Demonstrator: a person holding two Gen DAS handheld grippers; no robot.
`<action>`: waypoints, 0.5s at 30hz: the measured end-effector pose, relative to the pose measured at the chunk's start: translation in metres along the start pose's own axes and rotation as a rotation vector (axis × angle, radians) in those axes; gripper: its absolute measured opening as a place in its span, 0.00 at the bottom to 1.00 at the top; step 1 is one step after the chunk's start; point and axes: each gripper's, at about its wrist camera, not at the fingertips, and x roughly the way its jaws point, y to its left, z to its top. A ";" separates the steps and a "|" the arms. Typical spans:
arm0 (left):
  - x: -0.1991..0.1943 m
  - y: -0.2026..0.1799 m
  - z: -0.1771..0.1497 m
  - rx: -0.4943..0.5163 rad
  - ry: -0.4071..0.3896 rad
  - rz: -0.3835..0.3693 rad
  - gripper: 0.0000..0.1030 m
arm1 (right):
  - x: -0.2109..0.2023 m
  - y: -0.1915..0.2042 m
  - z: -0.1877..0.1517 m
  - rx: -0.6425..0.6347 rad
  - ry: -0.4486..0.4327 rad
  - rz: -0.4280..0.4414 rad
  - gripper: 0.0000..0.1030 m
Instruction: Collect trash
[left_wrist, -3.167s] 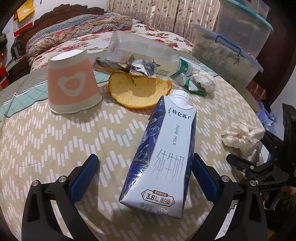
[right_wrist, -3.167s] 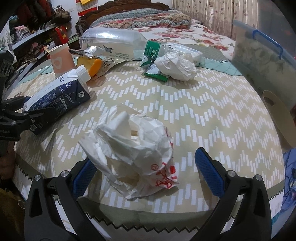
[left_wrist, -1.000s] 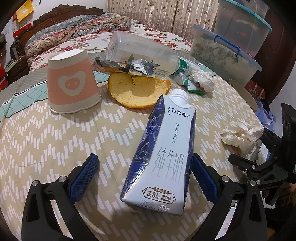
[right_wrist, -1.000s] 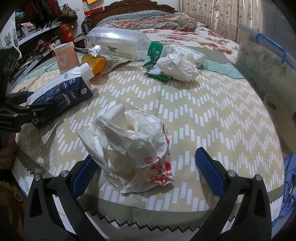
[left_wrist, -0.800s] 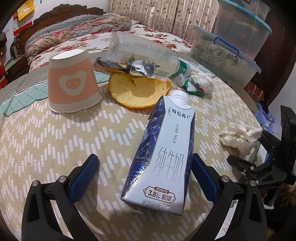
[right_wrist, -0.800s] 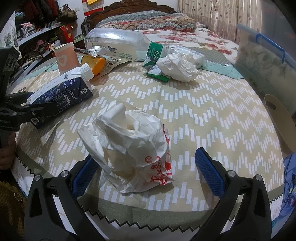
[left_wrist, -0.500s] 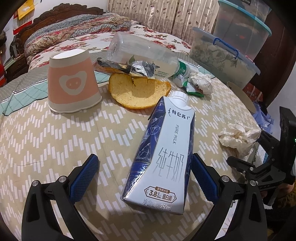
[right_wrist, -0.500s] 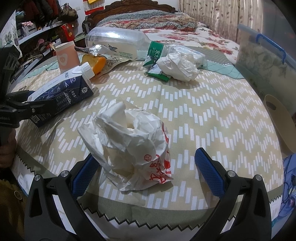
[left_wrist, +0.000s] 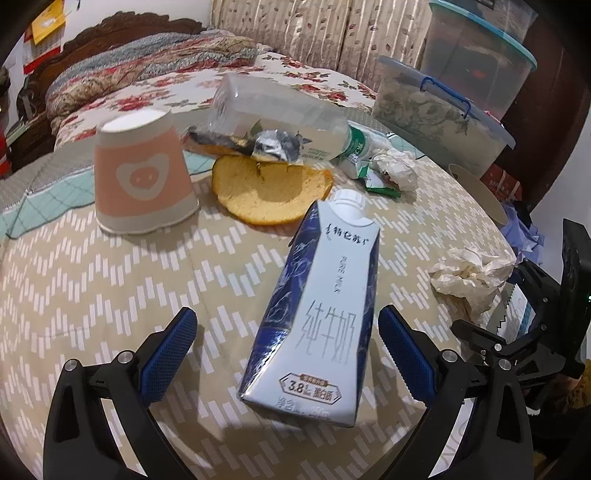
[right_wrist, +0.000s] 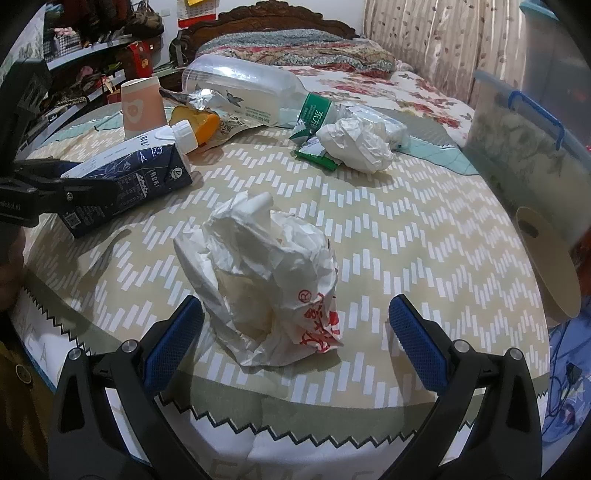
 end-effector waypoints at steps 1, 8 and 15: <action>0.000 -0.001 0.001 0.004 0.000 0.000 0.91 | 0.000 0.000 0.000 -0.001 -0.002 0.000 0.97; 0.013 -0.011 0.009 0.029 0.054 -0.007 0.65 | -0.009 -0.009 0.001 0.026 -0.041 0.008 0.97; 0.014 -0.023 0.010 0.040 0.070 -0.033 0.51 | -0.001 -0.023 0.008 0.122 -0.023 0.126 0.54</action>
